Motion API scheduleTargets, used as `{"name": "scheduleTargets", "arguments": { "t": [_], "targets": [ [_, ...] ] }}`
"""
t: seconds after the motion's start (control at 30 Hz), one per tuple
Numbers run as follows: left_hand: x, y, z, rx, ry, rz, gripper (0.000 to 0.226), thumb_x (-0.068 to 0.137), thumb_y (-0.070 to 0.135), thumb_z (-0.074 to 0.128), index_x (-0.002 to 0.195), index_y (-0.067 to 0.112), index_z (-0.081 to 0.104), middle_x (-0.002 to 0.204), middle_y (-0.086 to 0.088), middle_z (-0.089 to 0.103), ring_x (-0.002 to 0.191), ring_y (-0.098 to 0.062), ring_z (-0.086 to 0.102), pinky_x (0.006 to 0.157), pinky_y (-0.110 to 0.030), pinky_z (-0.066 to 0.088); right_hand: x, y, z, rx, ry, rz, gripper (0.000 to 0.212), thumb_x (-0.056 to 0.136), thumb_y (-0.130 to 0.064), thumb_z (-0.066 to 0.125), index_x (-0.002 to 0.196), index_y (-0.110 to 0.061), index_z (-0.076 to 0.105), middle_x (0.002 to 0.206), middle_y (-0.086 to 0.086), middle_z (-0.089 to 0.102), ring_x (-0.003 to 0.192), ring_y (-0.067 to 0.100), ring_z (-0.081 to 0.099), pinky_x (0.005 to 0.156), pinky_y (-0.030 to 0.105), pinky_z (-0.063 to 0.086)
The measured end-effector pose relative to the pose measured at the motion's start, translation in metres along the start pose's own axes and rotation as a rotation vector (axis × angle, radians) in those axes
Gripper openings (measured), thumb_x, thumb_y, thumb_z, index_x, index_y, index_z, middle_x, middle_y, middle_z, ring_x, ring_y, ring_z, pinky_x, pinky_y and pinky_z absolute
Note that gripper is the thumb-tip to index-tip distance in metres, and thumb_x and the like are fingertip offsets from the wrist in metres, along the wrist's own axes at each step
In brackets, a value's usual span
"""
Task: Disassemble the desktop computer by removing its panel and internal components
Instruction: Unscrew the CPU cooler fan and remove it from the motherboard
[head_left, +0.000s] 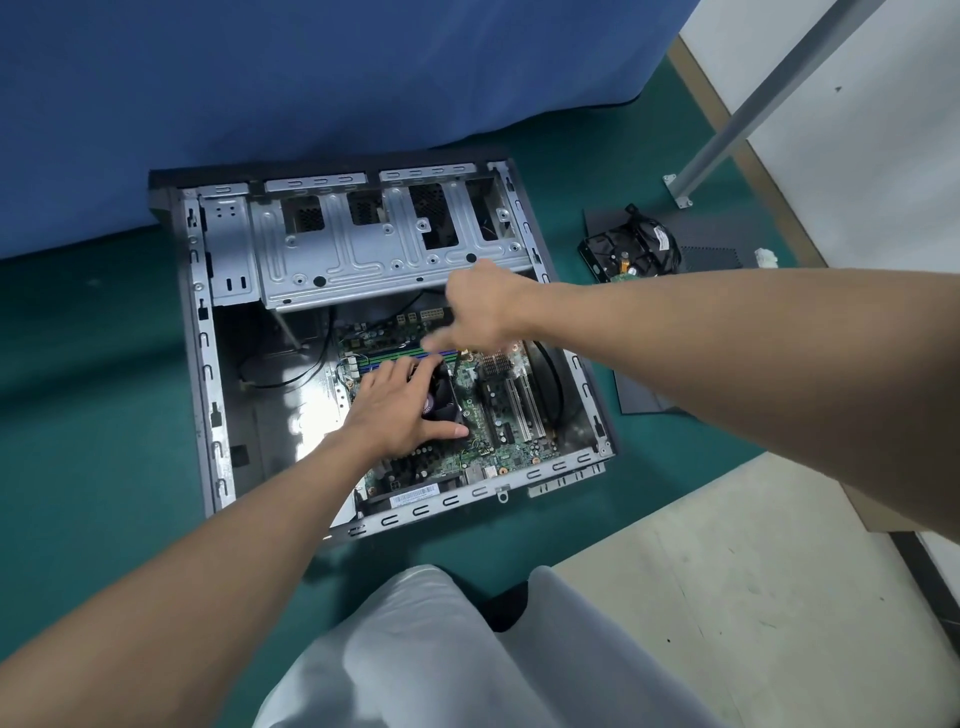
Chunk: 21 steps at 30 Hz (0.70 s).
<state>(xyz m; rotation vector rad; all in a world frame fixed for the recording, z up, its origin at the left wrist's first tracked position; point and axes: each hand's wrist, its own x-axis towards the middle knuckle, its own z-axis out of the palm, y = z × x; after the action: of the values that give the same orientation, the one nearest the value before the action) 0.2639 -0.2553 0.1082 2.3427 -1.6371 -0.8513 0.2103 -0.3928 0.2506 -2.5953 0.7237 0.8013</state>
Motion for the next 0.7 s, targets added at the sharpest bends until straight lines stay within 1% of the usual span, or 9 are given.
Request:
{"name": "scheduleTargets", "arguments": {
  "t": [0.07,0.13,0.23,0.33,0.43,0.53,0.6,0.63,0.7],
  "targets": [
    [0.000,0.001,0.000,0.000,-0.002,-0.001,0.104,0.068,0.081,0.052,0.149,0.027,0.015,0.137,-0.005,0.037,0.126,-0.024,0.032,0.104,-0.038,0.024,0.006,-0.002,0.004,0.388,-0.089,0.305,0.040,0.098,-0.036,0.048,0.084,0.001,0.055,0.054,0.009,0.056,0.045,0.018,0.055,0.040,0.020,0.044],
    [0.000,0.001,0.000,-0.005,-0.002,0.001,0.104,0.068,0.081,0.052,0.149,0.027,0.015,0.138,-0.005,0.037,0.126,-0.025,0.032,0.105,-0.038,0.023,0.006,-0.007,0.003,0.432,-0.188,0.402,0.023,0.099,-0.015,0.040,0.094,0.002,0.054,0.054,0.009,0.053,0.042,0.014,0.042,0.034,0.016,0.034],
    [-0.001,0.002,0.000,0.003,0.002,-0.001,0.103,0.069,0.081,0.052,0.148,0.026,0.017,0.135,-0.005,0.038,0.125,-0.025,0.033,0.104,-0.037,0.024,-0.002,-0.016,-0.001,-0.021,-0.117,0.145,0.016,0.092,-0.007,0.047,0.081,-0.008,0.058,0.062,0.006,0.049,0.050,0.015,0.044,0.039,0.023,0.039],
    [0.000,0.002,0.000,0.028,0.012,0.002,0.096,0.070,0.081,0.052,0.141,0.022,0.025,0.127,-0.006,0.040,0.118,-0.025,0.035,0.101,-0.037,0.026,-0.010,-0.024,0.006,-0.343,-0.008,-0.083,0.019,0.091,-0.009,0.052,0.075,-0.009,0.042,0.069,0.004,0.036,0.061,0.021,0.045,0.053,0.029,0.037],
    [0.000,0.001,0.001,0.048,0.009,0.001,0.097,0.070,0.081,0.050,0.142,0.022,0.024,0.127,-0.006,0.041,0.116,-0.025,0.036,0.101,-0.037,0.027,-0.013,-0.018,0.007,-0.491,-0.011,-0.300,0.014,0.092,-0.010,0.051,0.083,-0.014,0.041,0.070,0.004,0.029,0.070,0.025,0.045,0.055,0.031,0.036],
    [0.000,0.001,0.002,0.021,0.013,-0.004,0.102,0.069,0.081,0.053,0.147,0.025,0.018,0.132,-0.006,0.039,0.121,-0.025,0.035,0.101,-0.037,0.025,-0.014,-0.005,-0.001,-0.515,-0.004,-0.322,0.020,0.094,-0.011,0.047,0.078,-0.012,0.036,0.066,0.002,0.026,0.057,0.019,0.038,0.045,0.026,0.023],
    [0.000,0.000,0.002,0.008,0.020,-0.004,0.102,0.069,0.081,0.053,0.148,0.027,0.018,0.133,-0.005,0.039,0.123,-0.025,0.034,0.102,-0.036,0.025,-0.011,-0.001,0.001,-0.394,0.006,-0.250,0.038,0.092,-0.017,0.058,0.064,-0.007,0.033,0.063,0.003,0.032,0.054,0.015,0.035,0.048,0.028,0.029],
    [0.000,0.000,0.002,0.010,0.020,-0.002,0.102,0.068,0.081,0.052,0.148,0.027,0.018,0.132,-0.005,0.039,0.123,-0.026,0.035,0.102,-0.036,0.025,-0.010,0.000,0.003,-0.275,0.003,-0.176,0.044,0.091,-0.028,0.062,0.060,-0.010,0.036,0.060,0.003,0.037,0.055,0.016,0.040,0.053,0.028,0.035],
    [0.000,0.000,0.003,0.012,0.016,-0.001,0.102,0.067,0.082,0.051,0.147,0.028,0.018,0.132,-0.005,0.039,0.122,-0.025,0.035,0.102,-0.036,0.025,-0.005,-0.001,0.006,0.063,-0.020,0.069,0.049,0.093,-0.045,0.054,0.068,-0.004,0.049,0.057,0.007,0.050,0.057,0.020,0.054,0.053,0.028,0.045]
  ]
}}
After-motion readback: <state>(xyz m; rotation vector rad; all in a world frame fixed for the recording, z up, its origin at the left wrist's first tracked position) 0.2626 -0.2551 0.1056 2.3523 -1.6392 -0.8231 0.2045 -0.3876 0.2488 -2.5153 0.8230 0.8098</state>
